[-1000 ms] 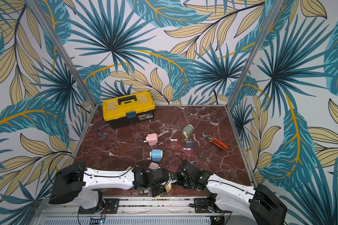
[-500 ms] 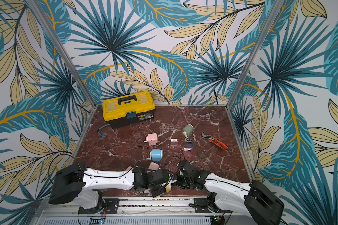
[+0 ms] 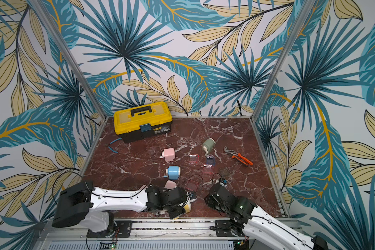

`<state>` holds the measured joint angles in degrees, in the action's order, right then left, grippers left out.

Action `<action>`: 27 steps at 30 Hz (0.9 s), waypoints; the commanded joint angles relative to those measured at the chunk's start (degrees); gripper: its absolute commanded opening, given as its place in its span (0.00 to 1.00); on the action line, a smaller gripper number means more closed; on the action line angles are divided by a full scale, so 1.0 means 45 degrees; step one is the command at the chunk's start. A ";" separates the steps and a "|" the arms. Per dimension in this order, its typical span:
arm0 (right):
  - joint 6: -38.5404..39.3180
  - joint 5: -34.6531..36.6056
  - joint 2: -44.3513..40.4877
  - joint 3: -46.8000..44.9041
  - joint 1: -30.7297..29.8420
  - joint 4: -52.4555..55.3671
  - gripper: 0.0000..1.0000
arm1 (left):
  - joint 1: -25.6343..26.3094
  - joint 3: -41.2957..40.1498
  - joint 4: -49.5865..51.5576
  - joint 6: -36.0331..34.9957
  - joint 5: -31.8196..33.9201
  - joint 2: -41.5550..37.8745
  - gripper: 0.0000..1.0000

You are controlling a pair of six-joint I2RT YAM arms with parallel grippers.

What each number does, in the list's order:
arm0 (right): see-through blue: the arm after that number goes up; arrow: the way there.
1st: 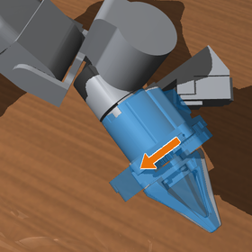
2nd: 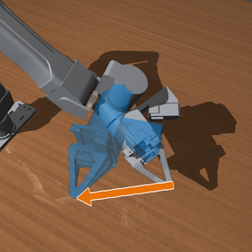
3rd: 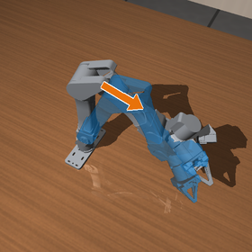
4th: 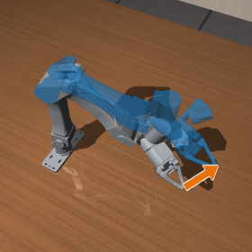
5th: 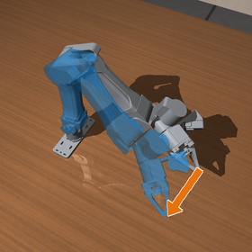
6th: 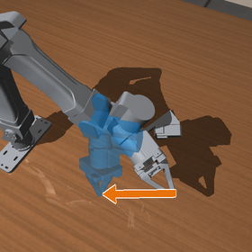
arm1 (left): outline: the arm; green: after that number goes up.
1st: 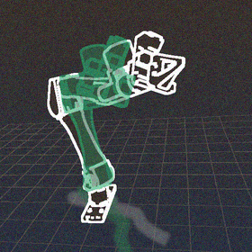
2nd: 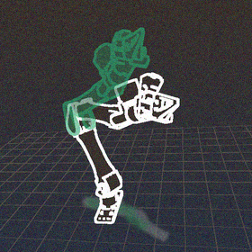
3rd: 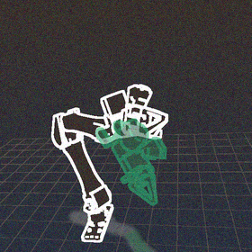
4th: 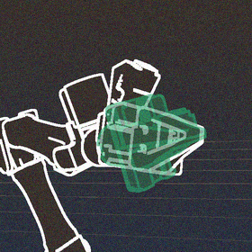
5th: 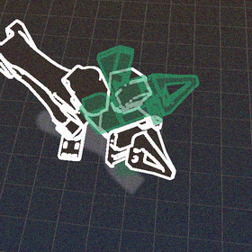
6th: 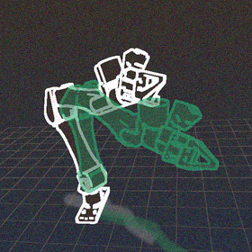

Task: Put the tray back into the pencil sharpener
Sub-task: Close the container of the pencil sharpener, then place the pencil sharpener at the center of the board.

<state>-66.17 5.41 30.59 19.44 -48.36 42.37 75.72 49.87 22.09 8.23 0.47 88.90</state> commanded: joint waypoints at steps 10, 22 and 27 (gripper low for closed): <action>-0.0096 0.3376 0.0780 0.3056 -0.0030 0.3071 0.35 | 0.0029 0.0526 -0.0211 0.1054 0.1848 -0.2437 0.00; 0.0598 0.4071 0.3247 0.5421 0.0009 0.2899 0.36 | -0.4333 0.2559 0.2000 0.3442 0.4146 -0.4563 0.00; 0.0652 0.4113 0.3650 0.5636 -0.0006 0.2746 0.36 | -0.7339 0.4398 0.5296 0.3523 0.3689 -0.3623 0.00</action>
<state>-64.18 22.55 46.46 43.83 -48.36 54.28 47.27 66.19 35.90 22.63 16.73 71.24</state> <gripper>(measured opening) 0.358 0.504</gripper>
